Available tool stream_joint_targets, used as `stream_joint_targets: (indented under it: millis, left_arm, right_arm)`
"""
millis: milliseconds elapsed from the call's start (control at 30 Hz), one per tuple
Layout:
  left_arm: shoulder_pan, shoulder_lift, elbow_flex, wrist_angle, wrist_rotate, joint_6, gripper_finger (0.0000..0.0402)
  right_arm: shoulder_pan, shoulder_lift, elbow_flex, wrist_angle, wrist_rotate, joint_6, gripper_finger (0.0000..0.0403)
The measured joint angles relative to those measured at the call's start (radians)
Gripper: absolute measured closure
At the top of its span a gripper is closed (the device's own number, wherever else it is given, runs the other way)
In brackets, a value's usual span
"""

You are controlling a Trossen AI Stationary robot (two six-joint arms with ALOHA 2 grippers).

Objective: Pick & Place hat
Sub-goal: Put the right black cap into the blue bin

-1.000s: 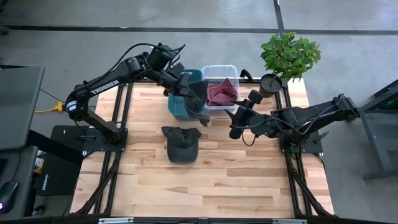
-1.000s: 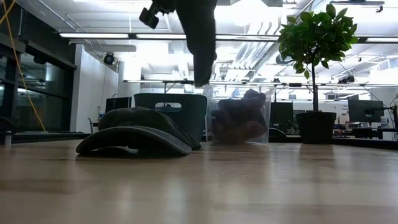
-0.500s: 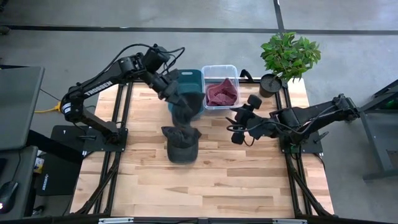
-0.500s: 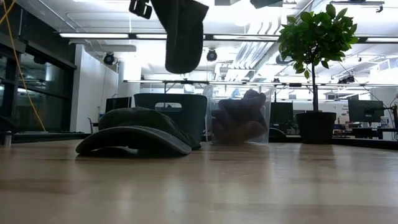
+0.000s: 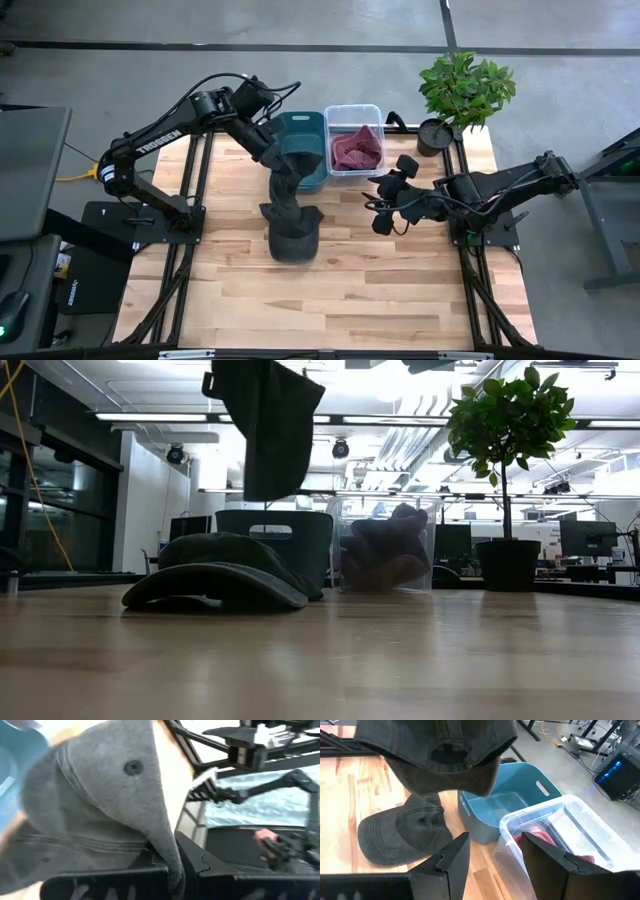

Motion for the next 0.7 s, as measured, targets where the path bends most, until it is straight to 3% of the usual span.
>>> stream_joint_targets:
  millis: [433,700]
  left_arm:
    - [0.0,0.0,0.0,-0.039,-0.245,0.174,0.0401]
    - [-0.001,0.0,0.0,0.065,-0.39,0.023,0.0401]
  right_arm:
    - [0.0,0.0,0.0,0.0,0.0,0.026,0.0231]
    - [0.0,0.0,0.0,0.0,0.005,0.025,0.0231]
